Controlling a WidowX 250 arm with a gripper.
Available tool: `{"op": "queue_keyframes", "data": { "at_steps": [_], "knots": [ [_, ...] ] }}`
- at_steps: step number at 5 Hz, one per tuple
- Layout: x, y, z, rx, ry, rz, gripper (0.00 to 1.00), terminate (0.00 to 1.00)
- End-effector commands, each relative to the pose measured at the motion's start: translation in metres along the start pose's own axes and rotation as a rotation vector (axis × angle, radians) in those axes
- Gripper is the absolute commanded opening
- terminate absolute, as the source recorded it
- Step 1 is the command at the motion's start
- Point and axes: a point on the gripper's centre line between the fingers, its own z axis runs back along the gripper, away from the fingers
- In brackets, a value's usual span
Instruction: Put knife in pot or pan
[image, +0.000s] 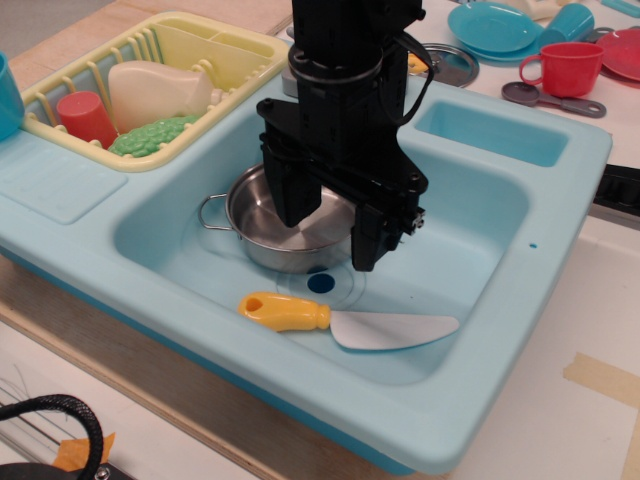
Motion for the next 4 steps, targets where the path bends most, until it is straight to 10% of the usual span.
{"op": "queue_keyframes", "data": {
  "at_steps": [1,4],
  "knots": [
    [0.000,0.000,0.000,0.000,0.000,0.000,1.00,0.00],
    [-0.018,0.002,-0.008,0.045,0.066,-0.325,1.00,0.00]
  ]
}}
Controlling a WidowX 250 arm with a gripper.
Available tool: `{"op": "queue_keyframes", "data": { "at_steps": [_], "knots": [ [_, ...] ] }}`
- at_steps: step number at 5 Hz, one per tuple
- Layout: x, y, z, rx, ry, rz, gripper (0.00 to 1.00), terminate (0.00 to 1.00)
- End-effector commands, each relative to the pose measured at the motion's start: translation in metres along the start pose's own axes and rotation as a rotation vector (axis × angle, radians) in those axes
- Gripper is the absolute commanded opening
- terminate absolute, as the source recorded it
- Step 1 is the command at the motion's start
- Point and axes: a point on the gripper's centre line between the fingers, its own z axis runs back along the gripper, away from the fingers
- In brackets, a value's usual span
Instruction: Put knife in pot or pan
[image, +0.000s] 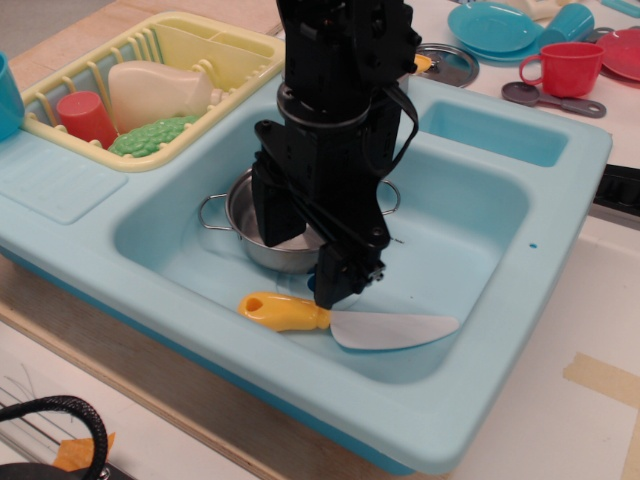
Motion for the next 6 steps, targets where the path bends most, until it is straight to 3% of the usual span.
{"op": "queue_keyframes", "data": {
  "at_steps": [1,4,6],
  "knots": [
    [-0.004,0.003,-0.003,-0.036,0.005,-0.119,1.00,0.00],
    [-0.007,-0.009,-0.026,-0.088,0.002,-0.083,1.00,0.00],
    [-0.006,-0.006,-0.037,-0.090,-0.005,-0.076,1.00,0.00]
  ]
}}
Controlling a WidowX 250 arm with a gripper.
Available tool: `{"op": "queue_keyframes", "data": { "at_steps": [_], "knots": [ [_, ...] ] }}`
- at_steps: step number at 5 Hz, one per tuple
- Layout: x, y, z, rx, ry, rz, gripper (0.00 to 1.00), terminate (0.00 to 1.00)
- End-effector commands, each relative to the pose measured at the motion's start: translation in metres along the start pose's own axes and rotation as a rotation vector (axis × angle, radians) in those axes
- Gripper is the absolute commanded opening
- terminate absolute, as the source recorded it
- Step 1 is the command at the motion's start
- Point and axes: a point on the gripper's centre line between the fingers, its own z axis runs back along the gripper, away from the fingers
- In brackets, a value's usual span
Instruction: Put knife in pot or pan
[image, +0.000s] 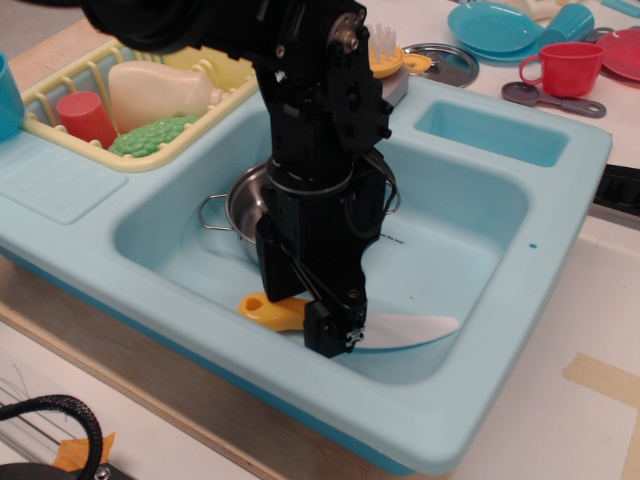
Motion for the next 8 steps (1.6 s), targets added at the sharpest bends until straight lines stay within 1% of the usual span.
{"op": "queue_keyframes", "data": {
  "at_steps": [1,2,3,4,5,6,7,8],
  "knots": [
    [0.001,0.006,-0.007,0.008,-0.018,0.008,1.00,0.00],
    [0.004,0.006,-0.003,0.019,-0.003,0.017,1.00,0.00],
    [0.003,0.004,-0.008,0.023,-0.025,0.055,1.00,0.00],
    [0.004,0.004,-0.011,0.028,-0.029,0.088,0.00,0.00],
    [0.005,0.003,-0.004,0.032,-0.011,0.089,0.00,0.00],
    [0.012,0.004,0.016,0.053,0.027,0.072,0.00,0.00],
    [0.019,0.016,0.042,0.084,0.041,0.050,0.00,0.00],
    [0.024,0.025,0.052,0.114,0.026,0.036,0.00,0.00]
  ]
}}
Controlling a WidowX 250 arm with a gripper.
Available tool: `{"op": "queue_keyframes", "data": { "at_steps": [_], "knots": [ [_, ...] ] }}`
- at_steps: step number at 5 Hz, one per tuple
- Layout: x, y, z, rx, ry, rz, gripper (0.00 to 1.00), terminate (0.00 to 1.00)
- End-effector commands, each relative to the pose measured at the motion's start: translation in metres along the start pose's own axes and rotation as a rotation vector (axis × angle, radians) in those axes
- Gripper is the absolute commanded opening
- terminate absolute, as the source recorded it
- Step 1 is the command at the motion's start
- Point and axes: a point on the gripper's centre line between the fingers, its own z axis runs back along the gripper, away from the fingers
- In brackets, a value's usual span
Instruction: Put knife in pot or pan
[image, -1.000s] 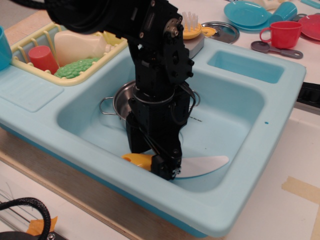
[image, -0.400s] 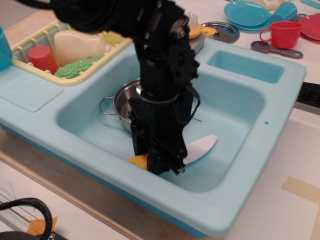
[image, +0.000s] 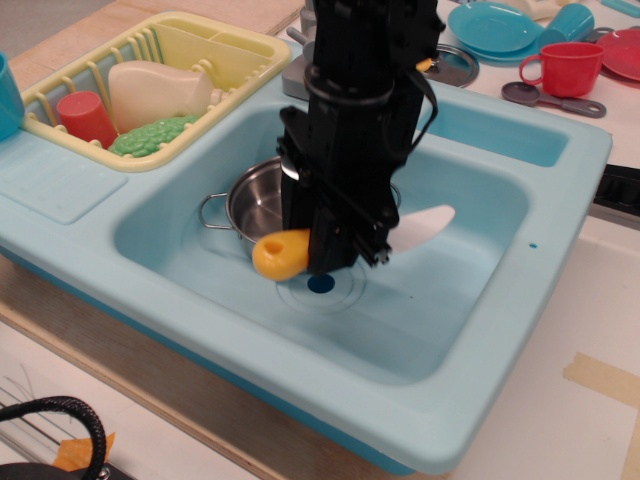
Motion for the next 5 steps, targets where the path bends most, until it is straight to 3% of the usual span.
{"op": "queue_keyframes", "data": {
  "at_steps": [1,2,3,4,5],
  "knots": [
    [0.013,0.035,0.020,0.067,-0.113,-0.029,0.00,0.00],
    [0.023,0.057,0.009,0.056,-0.229,-0.124,0.00,0.00],
    [0.033,0.069,0.000,0.040,-0.281,-0.200,0.00,0.00],
    [0.035,0.075,-0.006,0.018,-0.318,-0.234,1.00,0.00],
    [0.035,0.075,-0.006,0.018,-0.318,-0.234,1.00,1.00]
  ]
}}
